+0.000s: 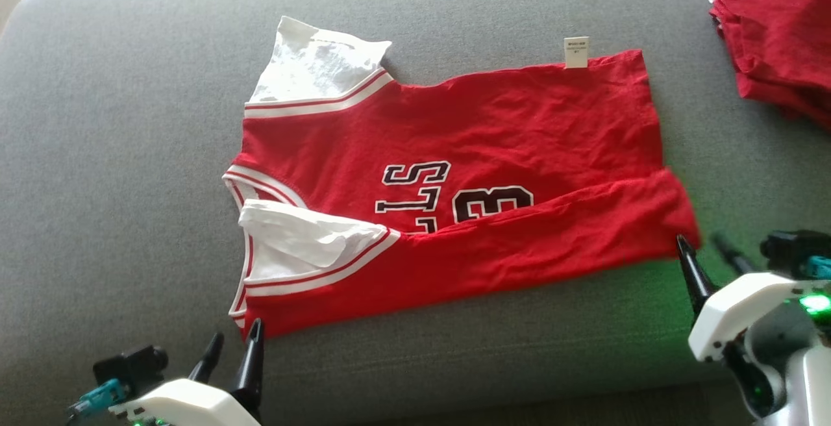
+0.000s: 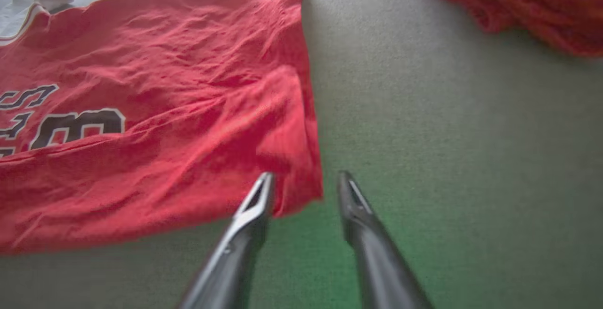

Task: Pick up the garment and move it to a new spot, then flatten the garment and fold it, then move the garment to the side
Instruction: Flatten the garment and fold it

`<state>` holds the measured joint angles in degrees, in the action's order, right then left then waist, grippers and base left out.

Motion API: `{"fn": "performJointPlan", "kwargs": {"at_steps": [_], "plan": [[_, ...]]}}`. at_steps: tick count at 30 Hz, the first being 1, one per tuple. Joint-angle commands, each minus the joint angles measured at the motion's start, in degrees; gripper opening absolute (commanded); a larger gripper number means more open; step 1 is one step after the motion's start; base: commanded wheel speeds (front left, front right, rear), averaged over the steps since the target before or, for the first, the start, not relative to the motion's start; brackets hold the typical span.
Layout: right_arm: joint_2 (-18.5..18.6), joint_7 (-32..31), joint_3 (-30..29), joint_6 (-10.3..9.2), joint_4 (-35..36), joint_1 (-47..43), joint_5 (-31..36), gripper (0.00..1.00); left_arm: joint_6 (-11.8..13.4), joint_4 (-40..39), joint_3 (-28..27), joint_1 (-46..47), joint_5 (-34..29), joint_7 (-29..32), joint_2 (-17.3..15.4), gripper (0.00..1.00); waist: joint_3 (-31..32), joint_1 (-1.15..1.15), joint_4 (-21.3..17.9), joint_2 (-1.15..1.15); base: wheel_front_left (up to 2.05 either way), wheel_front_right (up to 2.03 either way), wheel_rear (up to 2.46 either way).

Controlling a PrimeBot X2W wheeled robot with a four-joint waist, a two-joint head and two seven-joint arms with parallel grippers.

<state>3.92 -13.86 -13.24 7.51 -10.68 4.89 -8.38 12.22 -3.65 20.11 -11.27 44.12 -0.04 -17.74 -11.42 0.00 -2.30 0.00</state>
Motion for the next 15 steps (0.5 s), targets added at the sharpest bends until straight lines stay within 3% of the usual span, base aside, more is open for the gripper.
{"fn": "performJointPlan", "kwargs": {"at_steps": [1, 8, 15], "plan": [[0.65, 0.58, 0.38, -0.02, 2.81, 1.09, 0.6, 1.0, 0.75, -1.5, -1.75, 2.66, 0.27, 0.03, -0.54, 1.0, 0.21, 0.0, -0.19, 0.0, 0.0, 0.0, 0.0], [0.18, 3.8, 1.53, -0.02, 7.34, 2.27, 0.46, 1.0, 1.48, -5.35, -4.61, 5.98, -1.39, -1.56, -2.96, 1.0, 0.67, 0.0, -1.01, 0.0, 0.0, 0.0, 0.0], [-0.55, 5.48, 5.07, -0.02, 7.42, 3.86, 0.2, 1.0, -1.89, -4.7, -5.05, 24.1, -4.85, 3.7, -8.85, 1.0, -0.81, 0.0, -1.78, 0.0, 0.0, 0.0, 0.0]]}}
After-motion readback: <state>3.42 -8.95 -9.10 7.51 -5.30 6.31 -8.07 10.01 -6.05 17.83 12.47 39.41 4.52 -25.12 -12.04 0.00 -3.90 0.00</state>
